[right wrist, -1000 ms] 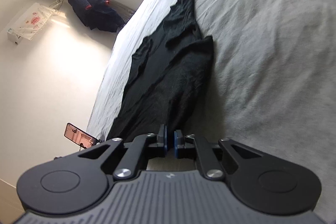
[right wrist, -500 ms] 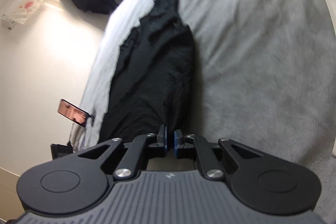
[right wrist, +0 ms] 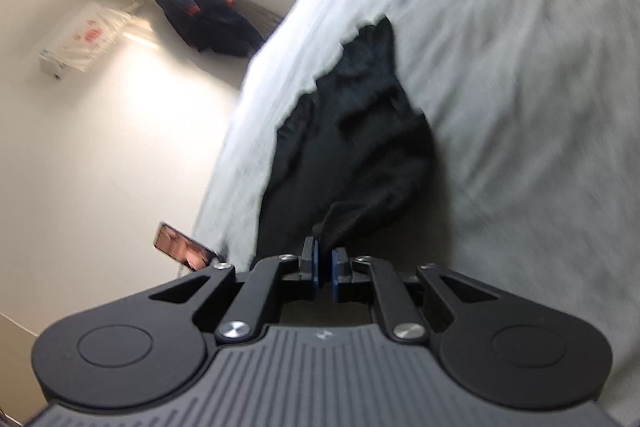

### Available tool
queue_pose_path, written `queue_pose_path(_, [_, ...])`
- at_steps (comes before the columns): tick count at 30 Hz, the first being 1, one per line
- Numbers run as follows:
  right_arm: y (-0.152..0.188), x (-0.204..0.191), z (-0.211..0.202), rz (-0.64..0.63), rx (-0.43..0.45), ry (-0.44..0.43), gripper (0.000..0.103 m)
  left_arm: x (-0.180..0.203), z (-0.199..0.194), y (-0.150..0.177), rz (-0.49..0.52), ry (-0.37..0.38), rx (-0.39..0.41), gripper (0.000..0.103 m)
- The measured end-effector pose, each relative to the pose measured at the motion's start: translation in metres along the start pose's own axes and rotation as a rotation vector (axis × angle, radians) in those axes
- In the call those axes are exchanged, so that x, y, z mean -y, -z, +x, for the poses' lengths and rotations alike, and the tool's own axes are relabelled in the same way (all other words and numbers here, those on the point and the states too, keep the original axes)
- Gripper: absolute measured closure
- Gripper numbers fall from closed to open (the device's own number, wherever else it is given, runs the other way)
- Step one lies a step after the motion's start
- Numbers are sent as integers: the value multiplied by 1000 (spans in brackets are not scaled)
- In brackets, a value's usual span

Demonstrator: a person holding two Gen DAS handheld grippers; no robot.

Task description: Fold clothes

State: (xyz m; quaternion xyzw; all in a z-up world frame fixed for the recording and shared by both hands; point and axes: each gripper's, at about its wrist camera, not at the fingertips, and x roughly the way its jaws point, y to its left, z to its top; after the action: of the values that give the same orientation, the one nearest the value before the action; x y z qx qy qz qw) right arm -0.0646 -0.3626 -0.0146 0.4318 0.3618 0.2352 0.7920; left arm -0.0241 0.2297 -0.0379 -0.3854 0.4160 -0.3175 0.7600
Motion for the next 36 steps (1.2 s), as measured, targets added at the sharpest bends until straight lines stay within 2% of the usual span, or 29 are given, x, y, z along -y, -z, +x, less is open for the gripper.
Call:
queue_pose_path(5, [-25,-14,16,-13,85,-25,94,12,9,-22,-4,5,79,98])
queue_pose_path(11, [-53,-19,43,-20,137,-9,94,16,19,-54,-28,-10,156,98])
queue_pose_path(19, [-77,0,72,62,195,26,93,-6,57,-87,-165,-41,207,98])
queue_pose_path(24, [-84,14,92,111,204,58,92,-18,75,-96,-211,-73,226,98])
queue_pose_path(27, [-84,23,102,123,208,107,92,-23,84,-99,-205,-105,246,98])
queue_pose_path(30, [-82,37,105,170,235,104,89,-27,89,-101,-237,-87,288,98])
queue_pose_path(32, [-80,44,100,225,293,76,87,-29,89,-100,-264,-60,327,98])
queue_pose_path(36, [-79,33,83,183,357,62,85,-18,89,-100,-233,-35,371,97])
